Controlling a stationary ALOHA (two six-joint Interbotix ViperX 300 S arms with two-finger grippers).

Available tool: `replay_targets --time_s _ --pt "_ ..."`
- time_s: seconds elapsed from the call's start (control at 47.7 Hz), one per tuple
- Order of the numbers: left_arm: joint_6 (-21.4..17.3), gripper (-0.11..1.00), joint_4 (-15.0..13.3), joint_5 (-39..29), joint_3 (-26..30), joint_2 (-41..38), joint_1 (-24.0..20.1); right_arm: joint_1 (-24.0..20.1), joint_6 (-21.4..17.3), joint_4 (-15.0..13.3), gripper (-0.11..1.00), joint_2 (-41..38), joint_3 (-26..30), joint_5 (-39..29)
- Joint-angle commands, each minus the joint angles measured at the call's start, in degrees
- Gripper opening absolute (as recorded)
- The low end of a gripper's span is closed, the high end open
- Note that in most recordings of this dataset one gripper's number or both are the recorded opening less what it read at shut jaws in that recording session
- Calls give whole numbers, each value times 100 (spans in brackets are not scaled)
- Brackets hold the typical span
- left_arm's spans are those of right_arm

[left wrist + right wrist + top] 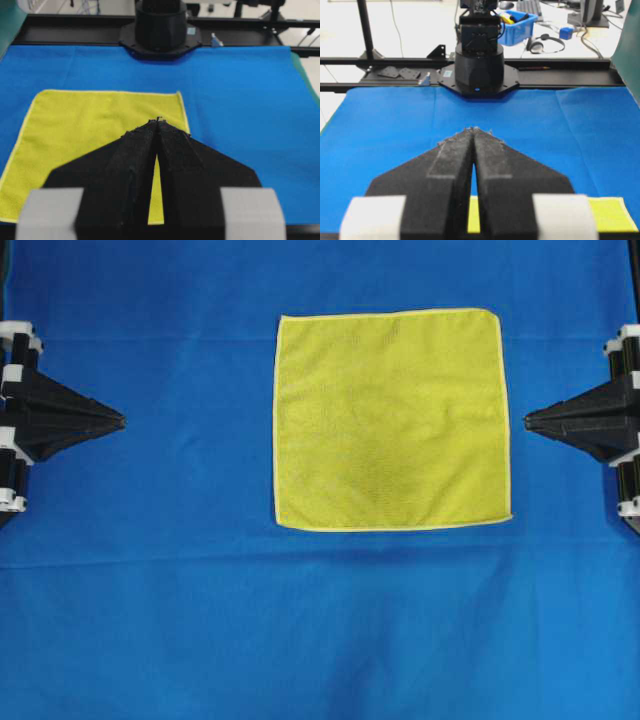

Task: Fold the yellow towel.
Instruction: 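Move both grippers to the towel's two far corners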

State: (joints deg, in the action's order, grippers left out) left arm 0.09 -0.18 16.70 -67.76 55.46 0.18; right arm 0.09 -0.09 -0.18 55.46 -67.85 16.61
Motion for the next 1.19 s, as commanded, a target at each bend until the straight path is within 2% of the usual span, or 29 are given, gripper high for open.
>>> replay_targets --time_s 0.0,0.147,0.293,0.44,0.566,0.649,0.712,0.838,0.901,0.943,1.026,1.173 --pt "97 0 -185 79 193 -185 -132 44 0 9 0 -53 202 26" --pt "97 0 -185 299 246 -580 -422 325 -26 44 0 -158 343 -492" --pt "105 0 -185 624 308 -1230 -923 896 -149 53 0 -299 457 -1178" --pt "105 0 -185 932 545 -2065 -1327 1696 -202 62 0 -510 475 -1591" --pt "105 2 -185 940 905 -2848 -1617 2417 -211 53 1 -853 448 -1749" --pt "97 16 -185 932 1230 -3498 -1793 2892 -202 44 3 -1143 448 -1784" --pt "62 35 -185 896 1441 -3902 -1898 3208 -202 44 18 -1415 457 -1784" --pt "62 71 -185 800 1854 -4649 -2109 3718 -123 -62 56 -2057 527 -1758" --pt "44 83 -185 782 2048 -5010 -2215 3876 -123 -185 64 -2382 563 -1714" --pt "18 86 -185 782 2153 -5212 -2268 3964 -123 -237 62 -2602 589 -1670" --pt "18 85 -185 782 2329 -5599 -2391 4087 -123 -325 57 -3041 642 -1538" --pt "0 85 -185 817 2584 -6117 -2610 4201 -123 -431 58 -3814 747 -1187"
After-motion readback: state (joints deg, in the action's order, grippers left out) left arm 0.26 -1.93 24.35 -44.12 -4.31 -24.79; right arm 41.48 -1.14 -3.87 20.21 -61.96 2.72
